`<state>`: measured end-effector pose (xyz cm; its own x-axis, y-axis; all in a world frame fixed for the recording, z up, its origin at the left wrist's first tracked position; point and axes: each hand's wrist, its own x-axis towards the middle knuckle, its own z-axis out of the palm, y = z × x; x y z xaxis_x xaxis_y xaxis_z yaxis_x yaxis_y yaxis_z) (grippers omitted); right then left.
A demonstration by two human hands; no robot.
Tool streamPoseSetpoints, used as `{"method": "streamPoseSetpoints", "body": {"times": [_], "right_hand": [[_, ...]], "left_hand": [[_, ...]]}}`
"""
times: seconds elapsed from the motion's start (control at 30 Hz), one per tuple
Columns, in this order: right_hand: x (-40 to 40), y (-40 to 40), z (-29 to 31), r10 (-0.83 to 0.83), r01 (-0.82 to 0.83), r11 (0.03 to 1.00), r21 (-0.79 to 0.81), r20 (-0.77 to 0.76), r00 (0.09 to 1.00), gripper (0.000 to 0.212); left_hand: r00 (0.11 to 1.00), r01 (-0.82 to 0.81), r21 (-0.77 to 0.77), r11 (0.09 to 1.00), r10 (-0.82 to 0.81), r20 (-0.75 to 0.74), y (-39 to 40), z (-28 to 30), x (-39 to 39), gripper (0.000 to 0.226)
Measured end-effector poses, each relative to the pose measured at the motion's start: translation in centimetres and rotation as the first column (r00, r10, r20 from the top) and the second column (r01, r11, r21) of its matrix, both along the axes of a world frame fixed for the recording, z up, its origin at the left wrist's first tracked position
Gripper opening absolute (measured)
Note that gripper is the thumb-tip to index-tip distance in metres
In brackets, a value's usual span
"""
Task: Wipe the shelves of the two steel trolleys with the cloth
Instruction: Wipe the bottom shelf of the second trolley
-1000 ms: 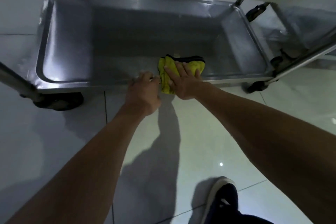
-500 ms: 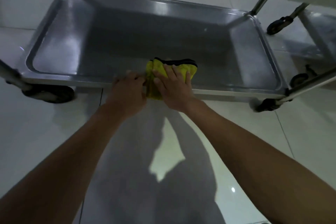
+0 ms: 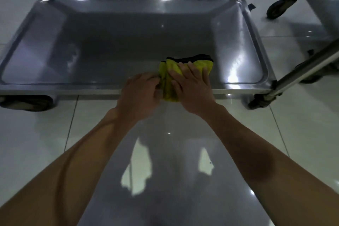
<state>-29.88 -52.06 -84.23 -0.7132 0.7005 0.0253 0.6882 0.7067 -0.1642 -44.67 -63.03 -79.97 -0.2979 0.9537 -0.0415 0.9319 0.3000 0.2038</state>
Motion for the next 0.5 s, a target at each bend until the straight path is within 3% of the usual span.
{"method": "streamPoseSetpoints", "body": {"times": [0.13,0.37,0.5], "right_hand": [[4.8,3.2,-0.2,-0.117,0.116,0.993,-0.006,-0.022,0.993,0.048],[13.9,9.3,0.6,-0.340,0.340,0.940,0.029,0.134,0.931,0.052],[18.0,12.6,0.9,-0.455,0.459,0.888,-0.006,0.125,0.882,0.052]], "left_hand": [[0.999,0.046,0.006,0.999,-0.046,-0.007,2.9,-0.5,3.0,0.039],[0.998,0.058,0.012,0.998,-0.058,0.039,6.3,-0.7,6.6,0.039],[0.998,0.063,0.018,0.998,-0.064,0.022,7.6,-0.5,7.9,0.039]]}}
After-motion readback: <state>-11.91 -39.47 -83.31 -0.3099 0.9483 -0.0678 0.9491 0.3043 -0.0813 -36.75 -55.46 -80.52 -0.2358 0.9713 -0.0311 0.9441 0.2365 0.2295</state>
